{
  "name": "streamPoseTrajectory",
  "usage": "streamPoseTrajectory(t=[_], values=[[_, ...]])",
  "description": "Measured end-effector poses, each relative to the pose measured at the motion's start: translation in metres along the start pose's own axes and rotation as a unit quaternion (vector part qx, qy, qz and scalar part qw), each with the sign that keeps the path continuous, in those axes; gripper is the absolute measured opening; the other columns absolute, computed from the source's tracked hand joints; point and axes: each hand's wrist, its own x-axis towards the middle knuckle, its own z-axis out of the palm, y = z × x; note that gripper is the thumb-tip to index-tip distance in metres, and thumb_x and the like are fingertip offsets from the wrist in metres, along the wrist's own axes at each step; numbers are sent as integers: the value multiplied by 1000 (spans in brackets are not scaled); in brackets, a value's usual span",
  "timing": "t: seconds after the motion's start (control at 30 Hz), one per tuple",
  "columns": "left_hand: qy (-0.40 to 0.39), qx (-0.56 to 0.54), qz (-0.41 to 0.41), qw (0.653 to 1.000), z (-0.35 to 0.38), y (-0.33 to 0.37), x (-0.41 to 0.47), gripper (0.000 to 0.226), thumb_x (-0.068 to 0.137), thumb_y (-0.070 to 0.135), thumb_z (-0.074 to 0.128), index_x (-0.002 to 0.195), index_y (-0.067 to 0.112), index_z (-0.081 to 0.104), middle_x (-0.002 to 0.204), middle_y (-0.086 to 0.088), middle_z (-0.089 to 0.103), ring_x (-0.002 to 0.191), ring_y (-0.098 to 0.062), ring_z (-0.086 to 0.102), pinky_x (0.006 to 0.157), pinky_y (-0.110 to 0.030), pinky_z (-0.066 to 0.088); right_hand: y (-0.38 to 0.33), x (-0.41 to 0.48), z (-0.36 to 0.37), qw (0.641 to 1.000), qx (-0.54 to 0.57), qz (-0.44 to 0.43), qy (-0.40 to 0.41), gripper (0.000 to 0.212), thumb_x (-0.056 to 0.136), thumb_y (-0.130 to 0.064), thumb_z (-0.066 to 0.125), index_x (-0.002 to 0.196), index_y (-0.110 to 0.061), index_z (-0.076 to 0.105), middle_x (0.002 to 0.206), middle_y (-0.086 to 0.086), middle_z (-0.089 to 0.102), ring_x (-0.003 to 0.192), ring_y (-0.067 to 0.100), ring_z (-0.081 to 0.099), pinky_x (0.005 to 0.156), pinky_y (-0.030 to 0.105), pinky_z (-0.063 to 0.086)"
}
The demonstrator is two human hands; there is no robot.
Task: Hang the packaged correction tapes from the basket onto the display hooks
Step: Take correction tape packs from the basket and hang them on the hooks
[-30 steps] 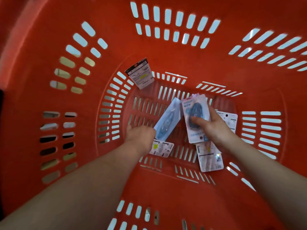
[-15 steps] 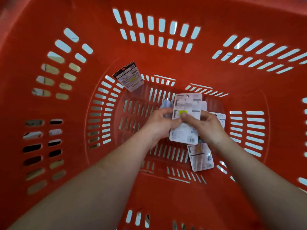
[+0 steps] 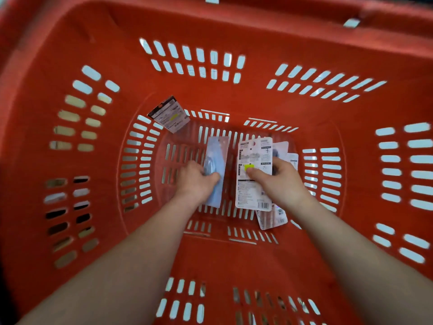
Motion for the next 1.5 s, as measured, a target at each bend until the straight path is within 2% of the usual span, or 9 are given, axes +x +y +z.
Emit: streamPoseTrajectory(t=[0.13,0.3,0.53,0.73,0.93,1.03,1.17,1.33,1.5], values=[[-54,-285,-71,954,-41,22,-62,32,70,32,78,91,19,56,98,-11,72,92,-30,71,85,-57,57,-37,-42,-5,999,-29,-11,-12,9,88,-24,70,90,-32,66,93,-14,73,90,10,71,89,40,57],[-47,-466,-14,884,-84,66,-166,55,69,21,79,119,15,58,104,-8,75,89,-22,74,78,-40,61,-103,-116,-33,991,-103,-85,-14,12,91,-33,64,84,-25,70,83,-12,71,78,9,65,72,29,49],[-24,-524,18,851,-128,127,-303,35,84,38,62,112,17,66,102,-4,76,94,-25,73,79,-43,60,-180,-226,-90,980,-133,-134,-65,53,58,-78,68,102,-48,69,99,-16,73,103,12,64,83,41,57],[-2,-544,68,837,-178,170,-407,39,77,32,69,113,16,65,103,-4,76,96,-26,73,79,-41,60,-235,-317,-137,969,-117,-200,-88,7,89,-44,68,95,-42,71,98,-19,75,93,0,69,81,27,54],[92,-549,99,825,-206,198,-519,26,84,4,69,106,16,65,96,-8,77,83,-23,74,68,-35,62,-275,-408,-176,958,-108,-245,-101,29,92,-58,52,101,-39,73,97,-19,74,96,4,67,80,29,53],[148,-580,97,795,-214,209,-578,25,84,-1,69,105,14,67,91,-6,77,79,-21,74,68,-35,62,-299,-454,-194,950,-102,-252,-153,18,94,-45,59,96,-34,73,92,-23,74,84,-3,69,69,20,51],[227,-622,85,745,-227,205,-643,21,84,19,70,105,14,67,90,-2,77,77,-16,73,66,-32,58,-326,-519,-207,932,-95,-277,-216,20,92,-41,63,103,-30,76,101,-18,75,95,2,71,87,30,55],[308,-651,88,688,-251,183,-715,18,96,27,59,98,10,61,74,6,72,66,-9,66,62,-28,52,-351,-596,-198,885,-121,-342,-290,9,90,-30,70,94,-37,74,94,-24,75,90,-4,70,79,15,53],[338,-695,106,626,-270,151,-788,21,96,30,57,104,11,59,94,-8,74,86,-27,70,82,-52,54,-357,-667,-167,834,-172,-360,-381,27,79,-23,82,102,-32,71,96,-20,75,90,-1,71,78,20,56]])
